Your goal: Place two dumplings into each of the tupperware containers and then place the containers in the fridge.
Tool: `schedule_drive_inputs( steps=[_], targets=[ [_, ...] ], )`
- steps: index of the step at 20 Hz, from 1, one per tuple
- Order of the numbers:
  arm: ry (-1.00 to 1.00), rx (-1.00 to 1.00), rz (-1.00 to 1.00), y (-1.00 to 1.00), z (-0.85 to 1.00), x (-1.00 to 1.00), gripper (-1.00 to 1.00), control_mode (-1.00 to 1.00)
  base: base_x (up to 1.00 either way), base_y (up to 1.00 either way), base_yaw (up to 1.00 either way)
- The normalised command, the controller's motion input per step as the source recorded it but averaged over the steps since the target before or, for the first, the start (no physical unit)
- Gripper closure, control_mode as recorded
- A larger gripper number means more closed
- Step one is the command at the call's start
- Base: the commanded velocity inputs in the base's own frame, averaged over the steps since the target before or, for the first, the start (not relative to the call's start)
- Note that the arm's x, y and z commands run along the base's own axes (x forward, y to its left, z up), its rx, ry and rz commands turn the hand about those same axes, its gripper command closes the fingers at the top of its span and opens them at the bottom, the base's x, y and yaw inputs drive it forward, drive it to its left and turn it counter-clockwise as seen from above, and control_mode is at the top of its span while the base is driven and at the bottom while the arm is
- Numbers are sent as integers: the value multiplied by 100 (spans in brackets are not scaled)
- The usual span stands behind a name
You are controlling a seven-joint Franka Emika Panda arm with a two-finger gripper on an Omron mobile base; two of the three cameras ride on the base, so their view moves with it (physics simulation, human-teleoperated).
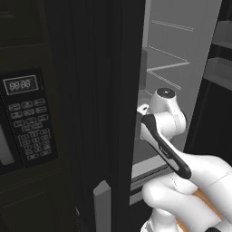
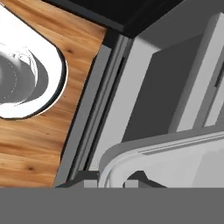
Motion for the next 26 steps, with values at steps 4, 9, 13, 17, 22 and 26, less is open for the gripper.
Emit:
schedule_drive_inputs(
  steps=[4, 9, 13, 17, 22, 26],
  targets=[
    [0, -6, 6, -10, -22, 50, 100, -100, 0, 0, 0],
    [0, -5, 0, -29, -5, 57, 100, -100, 0, 0, 0],
    [0, 0, 0, -38, 0, 61, 100, -100, 0, 0, 0],
    [1, 0, 0, -31, 0, 60, 100, -100, 0, 0, 0],
    [2, 0, 1, -5, -16, 32, 100, -100, 0, 0, 0],
    [1, 0, 3, 0, -31, 42, 100, -100, 0, 0, 0]
  ],
)
